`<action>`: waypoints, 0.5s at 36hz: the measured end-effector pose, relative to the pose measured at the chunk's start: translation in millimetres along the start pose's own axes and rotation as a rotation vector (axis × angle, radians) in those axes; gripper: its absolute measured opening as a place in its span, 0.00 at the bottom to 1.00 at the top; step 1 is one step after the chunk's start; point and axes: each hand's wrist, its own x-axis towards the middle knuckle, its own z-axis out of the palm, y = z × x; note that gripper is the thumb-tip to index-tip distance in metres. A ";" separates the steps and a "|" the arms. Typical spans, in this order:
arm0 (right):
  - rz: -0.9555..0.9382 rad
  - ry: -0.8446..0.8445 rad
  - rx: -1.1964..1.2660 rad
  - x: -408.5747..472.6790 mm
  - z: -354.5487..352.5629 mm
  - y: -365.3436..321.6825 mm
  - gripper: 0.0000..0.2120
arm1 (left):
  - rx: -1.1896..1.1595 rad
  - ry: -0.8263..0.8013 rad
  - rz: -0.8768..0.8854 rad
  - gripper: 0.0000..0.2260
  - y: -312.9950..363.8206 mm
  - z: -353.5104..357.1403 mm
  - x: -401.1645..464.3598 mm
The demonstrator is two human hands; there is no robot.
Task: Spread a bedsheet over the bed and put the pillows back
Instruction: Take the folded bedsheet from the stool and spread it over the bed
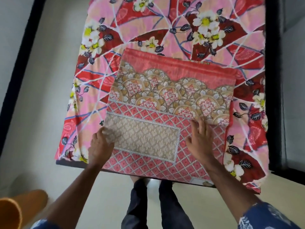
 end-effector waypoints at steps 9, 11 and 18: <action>-0.222 -0.115 -0.095 -38.4 41.7 -54.9 0.40 | -0.086 0.101 0.000 0.15 -14.0 -7.9 -6.8; -0.228 -0.105 -0.085 -41.5 43.5 -72.0 0.38 | -0.070 0.029 -0.042 0.10 -18.5 -7.8 -7.2; -0.341 -0.195 0.093 -29.0 25.0 -136.9 0.31 | -0.136 0.002 0.145 0.05 -43.0 -13.8 -15.9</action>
